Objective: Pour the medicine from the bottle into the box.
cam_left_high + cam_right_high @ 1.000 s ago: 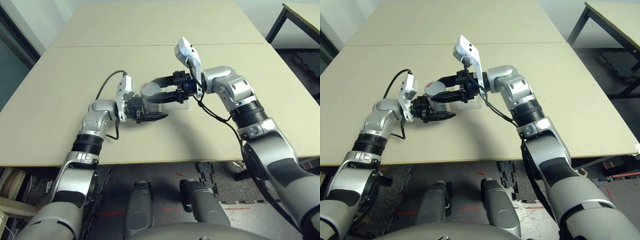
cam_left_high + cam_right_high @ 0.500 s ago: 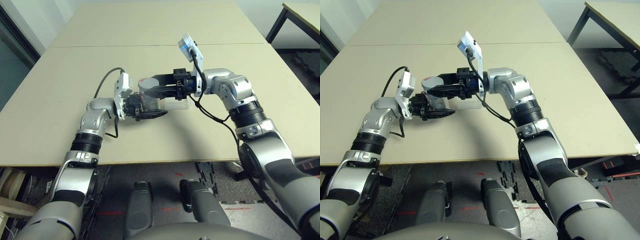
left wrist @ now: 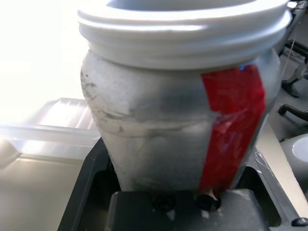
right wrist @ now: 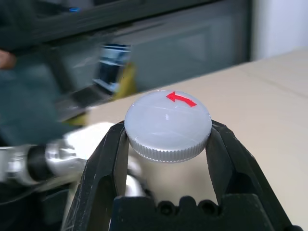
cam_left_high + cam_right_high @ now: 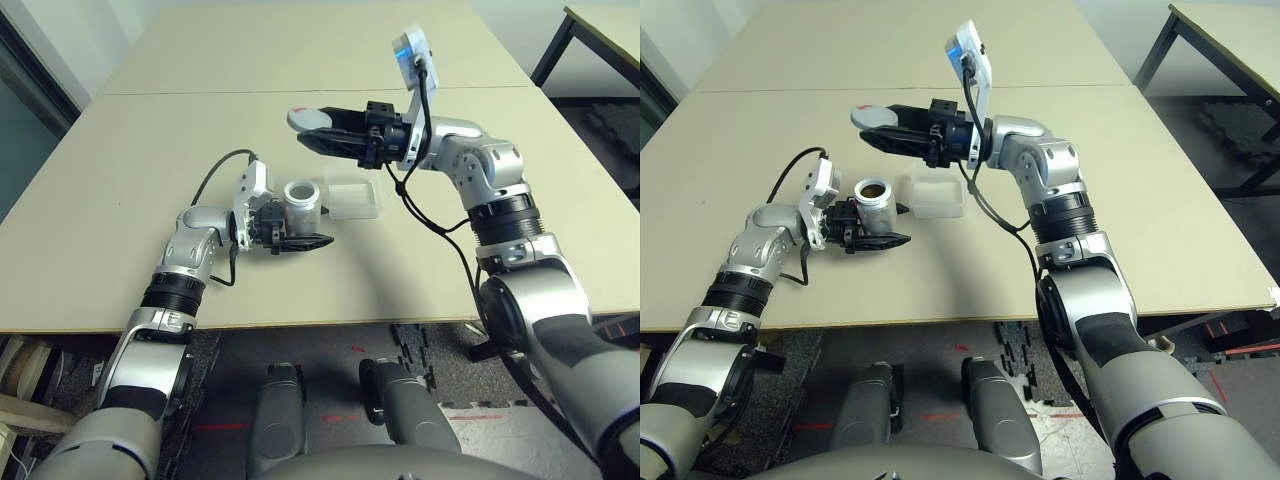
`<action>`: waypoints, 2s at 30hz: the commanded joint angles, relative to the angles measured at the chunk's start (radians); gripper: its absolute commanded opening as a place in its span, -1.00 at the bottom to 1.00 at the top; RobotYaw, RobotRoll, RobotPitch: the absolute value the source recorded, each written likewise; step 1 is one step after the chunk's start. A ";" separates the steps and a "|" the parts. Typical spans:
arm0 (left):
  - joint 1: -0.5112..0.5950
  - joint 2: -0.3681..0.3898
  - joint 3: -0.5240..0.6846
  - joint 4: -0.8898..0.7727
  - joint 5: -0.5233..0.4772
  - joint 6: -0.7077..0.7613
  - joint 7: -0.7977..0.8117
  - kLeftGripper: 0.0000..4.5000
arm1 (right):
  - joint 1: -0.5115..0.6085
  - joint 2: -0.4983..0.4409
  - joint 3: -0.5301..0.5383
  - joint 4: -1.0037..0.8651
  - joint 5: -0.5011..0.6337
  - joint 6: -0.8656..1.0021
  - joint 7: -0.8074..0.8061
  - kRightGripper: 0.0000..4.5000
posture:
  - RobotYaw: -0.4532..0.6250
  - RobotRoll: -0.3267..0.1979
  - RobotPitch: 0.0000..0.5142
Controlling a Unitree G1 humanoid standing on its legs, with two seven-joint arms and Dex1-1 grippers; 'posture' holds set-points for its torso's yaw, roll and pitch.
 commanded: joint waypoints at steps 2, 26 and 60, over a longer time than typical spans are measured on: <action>-0.022 0.015 0.016 0.040 0.012 -0.026 0.013 0.26 | 0.022 -0.090 -0.035 0.192 -0.099 -0.181 -0.089 0.12 | -0.20 0.25 -0.54; -0.142 0.007 0.021 0.193 0.107 -0.143 0.174 0.26 | 0.199 -0.199 -0.068 0.587 -0.323 -0.533 -0.420 0.55 | -0.23 0.25 -0.55; -0.822 -0.056 -0.722 0.758 1.198 -0.533 0.997 0.26 | 0.223 -0.201 -0.118 0.223 -0.192 -0.493 -0.202 1.00 | -0.29 0.25 -0.60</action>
